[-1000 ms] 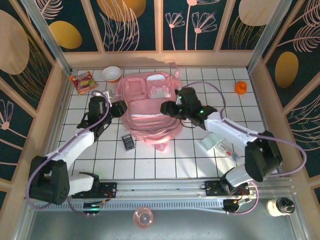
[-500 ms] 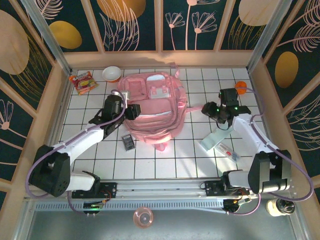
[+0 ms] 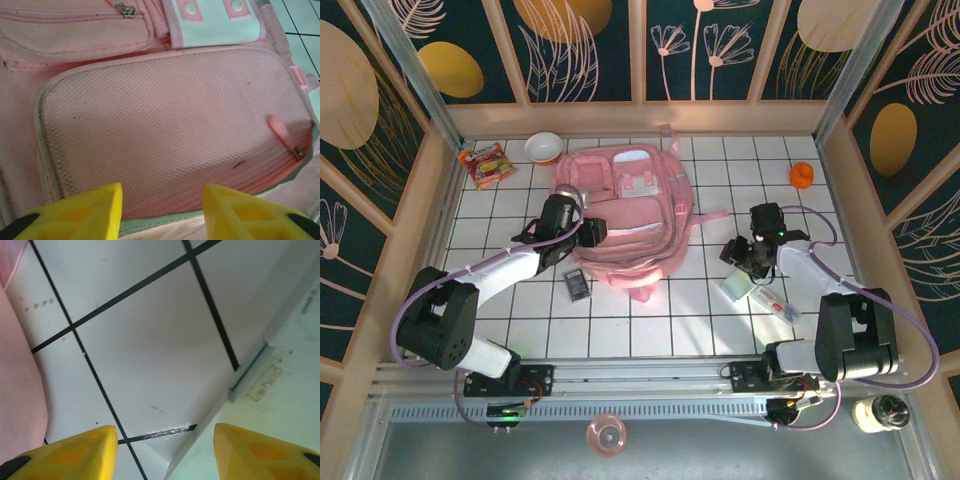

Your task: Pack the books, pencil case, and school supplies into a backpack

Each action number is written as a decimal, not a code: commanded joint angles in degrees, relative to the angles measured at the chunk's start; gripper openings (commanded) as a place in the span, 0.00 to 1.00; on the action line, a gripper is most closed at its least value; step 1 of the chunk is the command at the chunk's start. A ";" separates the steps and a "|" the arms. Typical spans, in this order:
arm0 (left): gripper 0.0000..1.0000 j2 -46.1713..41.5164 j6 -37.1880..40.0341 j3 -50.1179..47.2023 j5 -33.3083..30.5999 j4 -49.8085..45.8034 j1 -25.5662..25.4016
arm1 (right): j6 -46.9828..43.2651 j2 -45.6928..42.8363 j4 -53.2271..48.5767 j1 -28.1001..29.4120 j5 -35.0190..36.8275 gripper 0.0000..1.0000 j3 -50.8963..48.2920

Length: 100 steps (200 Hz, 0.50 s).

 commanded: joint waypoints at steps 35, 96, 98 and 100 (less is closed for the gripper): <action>0.46 -0.83 -0.46 -0.01 1.26 1.54 -0.39 | -1.59 -2.45 -7.38 -2.03 4.60 0.54 4.47; 0.46 -1.47 -0.38 0.01 1.28 1.56 -0.39 | -4.04 1.82 -9.65 -9.79 6.38 0.56 4.20; 0.46 -1.47 -0.36 -0.01 1.30 1.61 -0.39 | -4.01 2.00 -9.55 -10.03 6.30 0.56 4.11; 0.46 -1.54 -0.40 -0.08 1.29 1.62 -0.39 | -4.04 2.08 -9.37 -10.16 6.29 0.56 4.02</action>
